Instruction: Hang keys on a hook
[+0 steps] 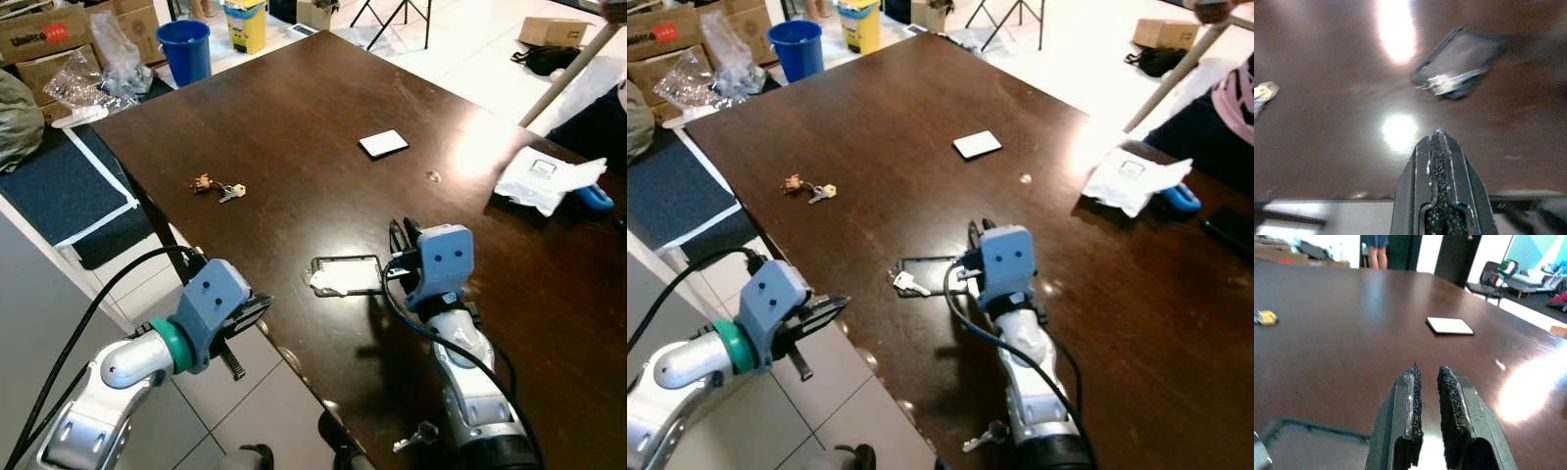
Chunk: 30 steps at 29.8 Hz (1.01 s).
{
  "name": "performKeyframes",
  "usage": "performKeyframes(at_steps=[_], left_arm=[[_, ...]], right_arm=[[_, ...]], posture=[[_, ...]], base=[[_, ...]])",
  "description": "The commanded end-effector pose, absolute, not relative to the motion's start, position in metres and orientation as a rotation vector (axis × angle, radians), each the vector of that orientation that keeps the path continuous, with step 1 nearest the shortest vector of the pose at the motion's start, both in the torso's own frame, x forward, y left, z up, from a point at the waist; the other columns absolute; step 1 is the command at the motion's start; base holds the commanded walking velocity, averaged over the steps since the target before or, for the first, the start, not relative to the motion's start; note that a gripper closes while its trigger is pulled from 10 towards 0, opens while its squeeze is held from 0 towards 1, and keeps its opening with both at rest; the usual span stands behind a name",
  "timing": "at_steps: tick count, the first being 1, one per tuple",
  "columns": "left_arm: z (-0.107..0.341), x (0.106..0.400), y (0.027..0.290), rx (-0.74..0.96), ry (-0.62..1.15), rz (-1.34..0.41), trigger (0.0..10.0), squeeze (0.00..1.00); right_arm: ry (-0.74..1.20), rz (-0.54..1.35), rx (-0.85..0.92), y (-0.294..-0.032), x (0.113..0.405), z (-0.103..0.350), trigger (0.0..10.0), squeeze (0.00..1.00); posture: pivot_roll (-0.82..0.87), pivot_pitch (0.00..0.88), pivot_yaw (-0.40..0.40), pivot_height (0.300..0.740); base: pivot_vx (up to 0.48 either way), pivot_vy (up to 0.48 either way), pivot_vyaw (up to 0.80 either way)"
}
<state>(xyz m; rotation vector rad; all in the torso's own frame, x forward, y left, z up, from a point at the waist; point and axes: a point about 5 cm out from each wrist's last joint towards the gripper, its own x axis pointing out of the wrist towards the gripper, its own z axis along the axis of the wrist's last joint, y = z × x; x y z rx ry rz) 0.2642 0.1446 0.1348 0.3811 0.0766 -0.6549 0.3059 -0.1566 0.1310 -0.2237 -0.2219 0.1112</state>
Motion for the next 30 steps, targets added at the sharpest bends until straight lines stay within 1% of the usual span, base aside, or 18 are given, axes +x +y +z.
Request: performKeyframes(at_steps=[1,2,4,6,7,10,13,15,17,19,21,23,24,25,26,27,28,30], left_arm=[[0.125,0.27,0.15,0.417,0.112,-0.587,10.0,0.0],[0.125,0.27,0.15,0.417,0.112,-0.587,10.0,0.0],[0.121,0.286,0.15,0.391,0.138,-0.479,10.0,0.0],[0.12,0.294,0.149,0.364,0.155,-0.427,10.0,0.0],[0.123,0.298,0.147,0.323,0.152,-0.417,10.0,0.0],[0.126,0.3,0.145,0.294,0.149,-0.414,10.0,0.0],[0.133,0.303,0.141,0.199,0.149,-0.438,10.0,0.0],[0.131,0.308,0.136,0.142,0.185,-0.413,10.0,0.0],[0.127,0.316,0.13,0.098,0.221,-0.341,10.0,0.0],[0.127,0.321,0.127,0.083,0.221,-0.309,10.0,0.0],[0.131,0.33,0.118,0.039,0.217,-0.273,10.0,0.0],[0.135,0.333,0.113,0.025,0.205,-0.273,10.0,0.0],[0.142,0.338,0.105,0.015,0.185,-0.275,10.0,0.19],[0.148,0.341,0.099,0.008,0.165,-0.281,10.0,0.27],[0.148,0.341,0.099,0.008,0.165,-0.281,10.0,0.27],[0.153,0.343,0.094,0.003,0.148,-0.287,10.0,0.35],[0.16,0.344,0.088,0.009,0.122,-0.307,10.0,1.0],[0.168,0.344,0.081,0.052,0.082,-0.334,10.0,1.0]], right_arm=[[-0.172,0.094,-0.239,-0.162,0.303,0.117,10.0,0.0],[-0.172,0.094,-0.239,-0.162,0.303,0.117,10.0,0.0],[-0.155,0.075,-0.235,-0.166,0.303,0.113,10.0,0.0],[-0.154,0.071,-0.233,-0.167,0.303,0.113,10.0,0.0],[-0.17,0.079,-0.224,-0.166,0.303,0.117,10.0,0.0],[-0.182,0.085,-0.217,-0.165,0.304,0.119,10.0,0.0],[-0.2,0.114,-0.206,-0.166,0.303,0.125,10.0,0.0],[-0.185,0.103,-0.219,-0.174,0.301,0.121,10.0,0.0],[-0.176,0.078,-0.232,-0.18,0.303,0.119,10.0,0.0],[-0.176,0.069,-0.236,-0.182,0.305,0.119,10.0,0.0],[-0.17,0.043,-0.243,-0.185,0.31,0.119,10.0,0.0],[-0.167,0.033,-0.248,-0.187,0.313,0.119,10.0,0.0],[-0.166,0.026,-0.251,-0.188,0.317,0.12,10.0,0.0],[-0.166,0.022,-0.254,-0.188,0.319,0.12,10.0,0.0],[-0.166,0.022,-0.254,-0.188,0.319,0.12,10.0,0.0],[-0.166,0.02,-0.254,-0.188,0.321,0.121,10.0,0.0],[-0.167,0.019,-0.256,-0.188,0.322,0.121,10.0,0.0],[-0.166,0.019,-0.258,-0.188,0.323,0.121,10.0,0.0]], posture=[[0.06,0.087,0.098,0.74],[0.06,0.087,0.098,0.74],[0.06,0.104,0.102,0.74],[0.06,0.104,0.102,0.74],[0.04,0.118,0.108,0.74],[0.04,0.118,0.108,0.74],[0.04,0.132,0.115,0.74],[0.04,0.147,0.123,0.74],[0.03,0.151,0.127,0.74],[0.03,0.151,0.127,0.74],[0.02,0.152,0.131,0.74],[0.02,0.152,0.137,0.74],[0.02,0.152,0.137,0.74],[0.02,0.149,0.139,0.74],[0.02,0.149,0.139,0.74],[0.02,0.149,0.139,0.74],[0.02,0.147,0.14,0.74],[0.01,0.143,0.141,0.74]], base=[[0.0,0.0,0.0],[0.0,0.0,0.0],[0.0,0.0,0.0],[0.0,0.0,0.0],[0.0,0.0,0.0],[0.0,0.0,0.0],[0.0,0.0,0.0],[0.0,0.0,0.0],[0.0,0.0,0.0],[0.0,0.0,0.0],[0.0,0.0,0.0],[0.0,0.0,0.0],[0.0,0.0,0.0],[0.0,0.0,0.0],[0.0,0.0,0.0],[0.0,0.0,0.0],[0.0,0.0,0.0],[0.0,0.0,0.0]])
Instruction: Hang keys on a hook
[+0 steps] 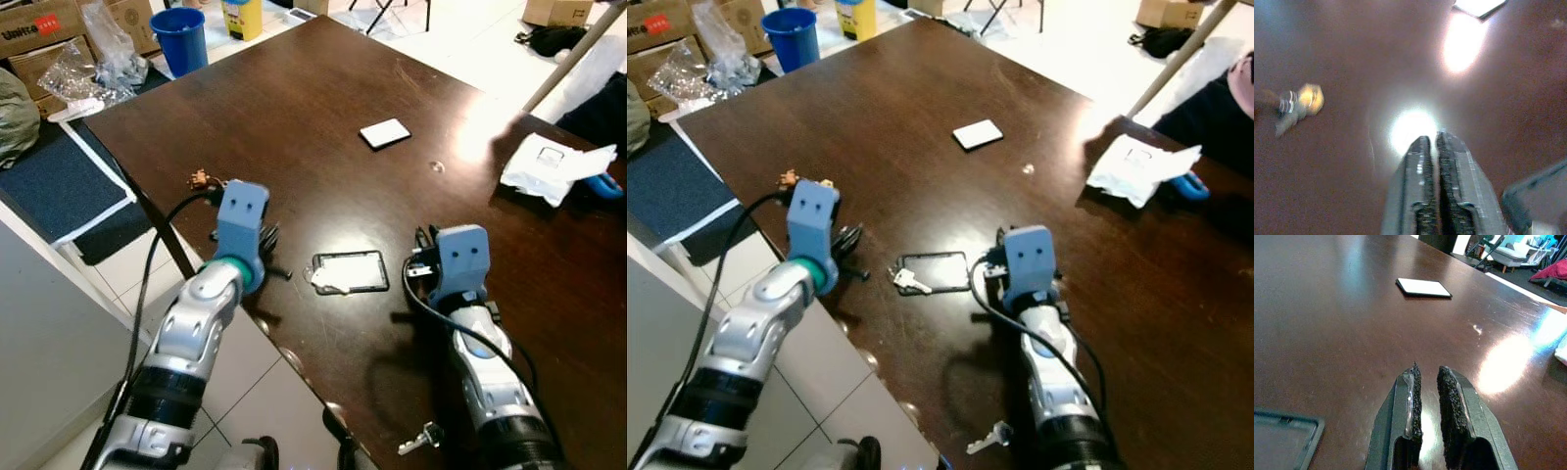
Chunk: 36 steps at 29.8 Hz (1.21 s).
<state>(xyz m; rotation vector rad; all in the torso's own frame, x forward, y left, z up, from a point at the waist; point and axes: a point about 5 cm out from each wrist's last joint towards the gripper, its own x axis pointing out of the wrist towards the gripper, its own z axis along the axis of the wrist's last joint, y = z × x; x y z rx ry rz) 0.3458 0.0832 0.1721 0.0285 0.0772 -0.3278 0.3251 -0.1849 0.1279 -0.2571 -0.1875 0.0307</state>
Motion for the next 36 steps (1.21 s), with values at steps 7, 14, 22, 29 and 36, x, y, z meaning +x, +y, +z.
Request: performKeyframes(at_steps=[7,14,22,29,36], left_arm=[[0.16,0.327,0.071,0.17,0.101,-0.481,10.0,1.0],[0.142,0.294,0.076,0.175,0.224,-0.65,10.0,0.0],[0.123,0.285,0.063,0.104,0.32,-0.586,10.0,0.0],[0.125,0.292,0.057,0.045,0.349,-0.497,10.0,0.0],[0.129,0.3,0.059,0.005,0.357,-0.375,10.0,0.0]], right_arm=[[-0.159,0.017,-0.259,-0.19,0.322,0.118,10.0,0.0],[-0.149,0.004,-0.269,-0.196,0.32,0.114,10.0,0.0],[-0.141,0.017,-0.275,-0.193,0.32,0.109,10.0,0.0],[-0.14,0.025,-0.275,-0.192,0.317,0.107,10.0,0.0],[-0.134,0.026,-0.275,-0.192,0.313,0.103,10.0,0.0]], posture=[[0.01,0.14,0.141,0.74],[0.01,0.143,0.141,0.74],[0.02,0.155,0.137,0.74],[0.01,0.171,0.139,0.74],[0.0,0.179,0.14,0.74]], base=[[0.0,0.0,0.0],[0.0,0.0,0.0],[0.0,0.0,0.0],[0.0,0.0,0.0],[0.0,0.0,0.0]])
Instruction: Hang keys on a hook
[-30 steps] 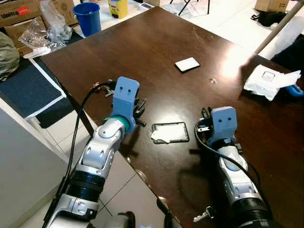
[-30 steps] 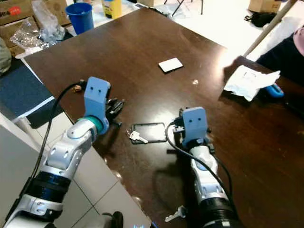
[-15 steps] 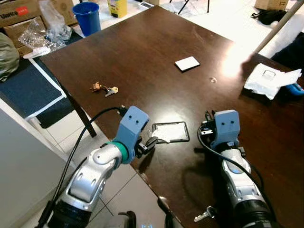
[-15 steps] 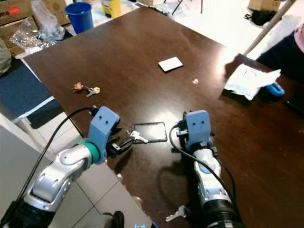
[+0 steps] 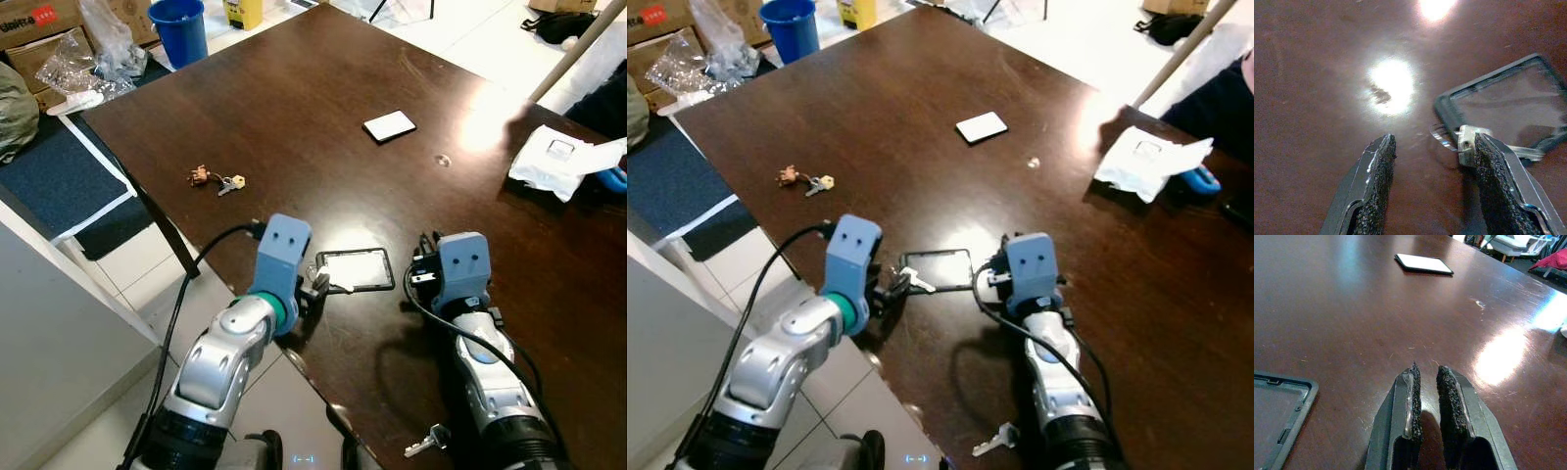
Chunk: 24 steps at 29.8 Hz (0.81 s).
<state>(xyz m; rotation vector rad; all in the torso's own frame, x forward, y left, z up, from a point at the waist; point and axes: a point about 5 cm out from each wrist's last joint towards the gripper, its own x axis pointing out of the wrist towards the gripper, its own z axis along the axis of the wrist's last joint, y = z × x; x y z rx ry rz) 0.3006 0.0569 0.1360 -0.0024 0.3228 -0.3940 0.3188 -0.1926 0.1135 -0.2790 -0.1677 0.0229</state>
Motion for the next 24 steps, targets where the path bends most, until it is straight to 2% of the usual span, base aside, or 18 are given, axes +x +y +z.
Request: performKeyframes(at_steps=[1,11,12,14,15,16,18,24], left_arm=[[0.129,0.3012,0.06,0.012,0.356,-0.358,10.0,0.0],[0.1244,0.2949,0.0638,0.027,0.372,-0.34,10.0,0.0],[0.1244,0.2937,0.0636,0.027,0.372,-0.337,8.7,0.0],[0.1245,0.2931,0.0632,0.026,0.373,-0.334,8.7,0.0],[0.1249,0.2929,0.0629,0.028,0.369,-0.328,4.4,0.0],[0.1249,0.2929,0.0629,0.028,0.369,-0.328,4.4,0.0],[0.1265,0.2939,0.0616,0.033,0.359,-0.306,0.0,0.0],[0.1281,0.2949,0.0611,0.047,0.344,-0.286,0.0,0.0]], right_arm=[[-0.134,0.026,-0.275,-0.1913,0.313,0.103,10.0,0.0],[-0.134,0.032,-0.272,-0.19,0.3124,0.1026,10.0,0.0],[-0.133,0.034,-0.272,-0.1897,0.3126,0.1025,10.0,0.0],[-0.133,0.035,-0.272,-0.1895,0.3126,0.1025,10.0,0.0],[-0.132,0.037,-0.272,-0.189,0.3129,0.1024,10.0,0.0],[-0.132,0.037,-0.272,-0.189,0.3129,0.1024,10.0,0.0],[-0.134,0.041,-0.271,-0.1874,0.3136,0.1029,10.0,0.0],[-0.136,0.044,-0.27,-0.1866,0.3139,0.1035,10.0,0.0]], posture=[[0.01,0.183,0.14,0.74],[0.01,0.199,0.135,0.74],[0.01,0.2,0.134,0.74],[0.01,0.2,0.134,0.74],[0.01,0.201,0.133,0.74],[0.01,0.201,0.133,0.74],[0.02,0.203,0.132,0.74],[0.02,0.204,0.131,0.74]], base=[[0.0,0.0,0.0],[0.0,0.0,0.0],[0.0,0.0,0.0],[0.0,0.0,0.0],[0.0,0.0,0.0],[0.0,0.0,0.0],[0.0,0.0,0.0],[0.0,0.0,0.0]])
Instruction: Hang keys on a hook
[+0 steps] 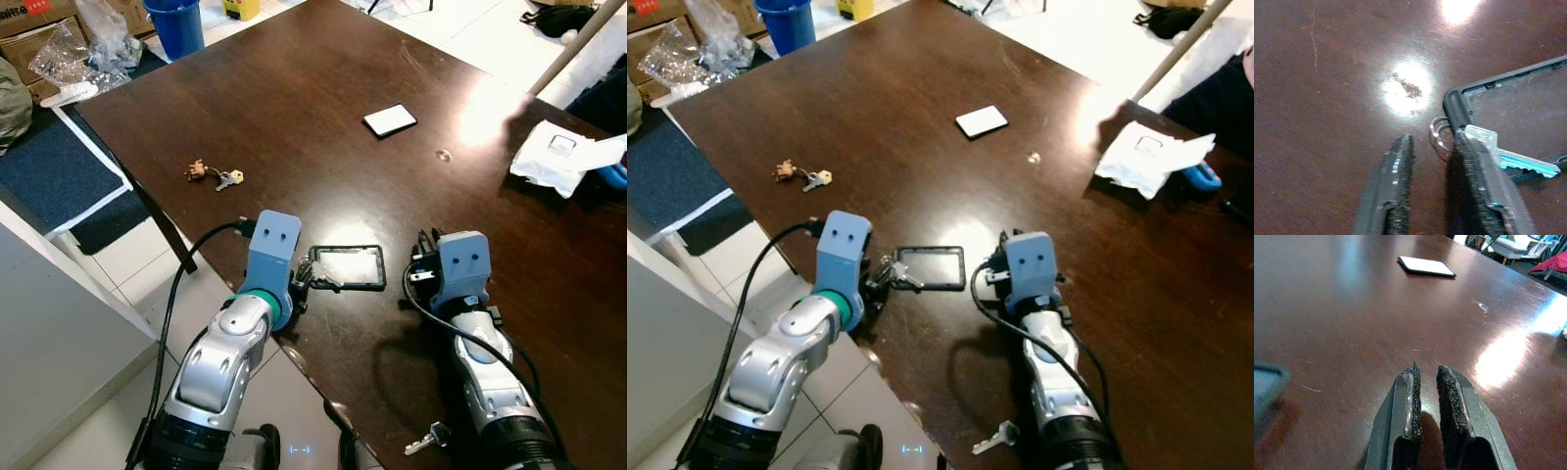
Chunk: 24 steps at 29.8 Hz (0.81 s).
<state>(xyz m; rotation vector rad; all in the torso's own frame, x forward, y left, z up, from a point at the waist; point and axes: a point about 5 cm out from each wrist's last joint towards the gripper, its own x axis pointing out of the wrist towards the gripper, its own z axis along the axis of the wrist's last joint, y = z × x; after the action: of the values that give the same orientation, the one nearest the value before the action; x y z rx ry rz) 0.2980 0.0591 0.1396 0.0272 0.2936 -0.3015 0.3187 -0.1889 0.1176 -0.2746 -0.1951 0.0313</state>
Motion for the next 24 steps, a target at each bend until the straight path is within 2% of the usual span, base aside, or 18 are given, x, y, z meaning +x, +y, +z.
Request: performKeyframes(at_steps=[1,16,22,23,24], left_arm=[[0.129,0.295,0.06,0.051,0.34,-0.286,0.0,0.0],[0.136,0.298,0.063,0.086,0.295,-0.238,0.0,0.0],[0.163,0.306,0.075,0.056,0.161,-0.215,0.0,0.0],[0.175,0.305,0.077,0.037,0.117,-0.25,8.3,0.0],[0.182,0.303,0.078,0.028,0.089,-0.276,8.3,0.0]], right_arm=[[-0.136,0.043,-0.271,-0.187,0.314,0.104,10.0,0.0],[-0.135,0.041,-0.271,-0.187,0.316,0.104,10.0,0.0],[-0.14,0.043,-0.271,-0.186,0.318,0.105,10.0,0.0],[-0.142,0.042,-0.272,-0.186,0.318,0.106,10.0,0.0],[-0.143,0.041,-0.272,-0.187,0.318,0.106,10.0,0.0]], posture=[[0.01,0.205,0.131,0.74],[0.02,0.195,0.13,0.74],[0.01,0.184,0.129,0.74],[0.02,0.18,0.129,0.74],[0.02,0.18,0.129,0.74]], base=[[0.0,0.0,0.0],[0.0,0.0,0.0],[0.0,0.0,0.0],[0.0,0.0,0.0],[0.0,0.0,0.0]])
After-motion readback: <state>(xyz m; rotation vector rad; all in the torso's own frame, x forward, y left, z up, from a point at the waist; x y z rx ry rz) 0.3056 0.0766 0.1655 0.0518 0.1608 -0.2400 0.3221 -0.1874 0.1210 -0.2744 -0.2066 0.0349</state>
